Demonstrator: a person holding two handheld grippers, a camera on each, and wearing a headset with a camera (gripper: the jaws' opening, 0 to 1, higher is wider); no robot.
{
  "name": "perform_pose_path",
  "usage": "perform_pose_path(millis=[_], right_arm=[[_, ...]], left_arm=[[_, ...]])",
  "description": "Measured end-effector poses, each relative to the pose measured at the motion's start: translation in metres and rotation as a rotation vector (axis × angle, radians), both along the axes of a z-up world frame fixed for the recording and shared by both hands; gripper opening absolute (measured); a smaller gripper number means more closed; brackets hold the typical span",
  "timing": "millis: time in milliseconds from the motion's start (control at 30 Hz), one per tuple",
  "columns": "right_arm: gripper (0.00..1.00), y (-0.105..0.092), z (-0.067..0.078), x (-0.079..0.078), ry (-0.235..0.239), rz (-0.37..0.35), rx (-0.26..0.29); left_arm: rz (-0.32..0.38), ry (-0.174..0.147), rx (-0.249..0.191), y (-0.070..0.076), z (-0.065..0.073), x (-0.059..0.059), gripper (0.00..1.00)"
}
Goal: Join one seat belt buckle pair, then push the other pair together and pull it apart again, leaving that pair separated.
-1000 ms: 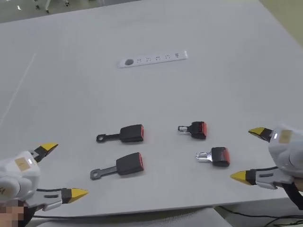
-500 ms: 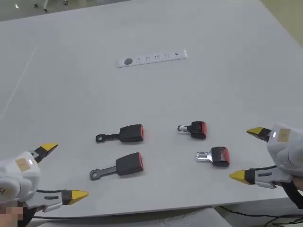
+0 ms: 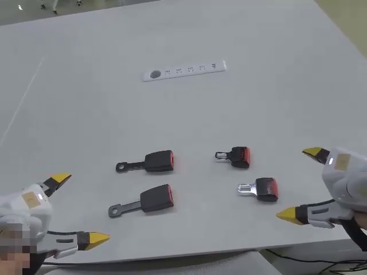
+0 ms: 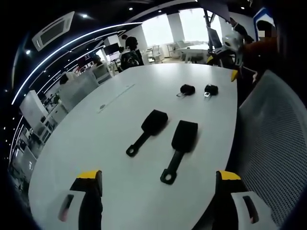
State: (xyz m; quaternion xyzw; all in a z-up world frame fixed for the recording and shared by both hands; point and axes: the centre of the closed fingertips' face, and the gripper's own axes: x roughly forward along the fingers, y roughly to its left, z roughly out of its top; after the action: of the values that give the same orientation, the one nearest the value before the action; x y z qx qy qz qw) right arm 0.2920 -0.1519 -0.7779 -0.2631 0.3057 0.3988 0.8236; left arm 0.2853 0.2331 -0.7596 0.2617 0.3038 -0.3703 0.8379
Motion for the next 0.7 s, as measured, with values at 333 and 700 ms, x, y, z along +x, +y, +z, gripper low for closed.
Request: perform_pose_path(millis=[333, 700], right_arm=[[0.94, -0.001, 0.001, -0.002, 0.005, -0.011, 0.005], [0.70, 0.011, 0.000, -0.001, 0.023, 0.090, -0.011]], left_arm=[[-0.008, -0.004, -0.003, -0.005, 0.002, -0.001, 1.00], [-0.069, 0.036, 0.029, -0.025, -0.010, 0.008, 0.85]])
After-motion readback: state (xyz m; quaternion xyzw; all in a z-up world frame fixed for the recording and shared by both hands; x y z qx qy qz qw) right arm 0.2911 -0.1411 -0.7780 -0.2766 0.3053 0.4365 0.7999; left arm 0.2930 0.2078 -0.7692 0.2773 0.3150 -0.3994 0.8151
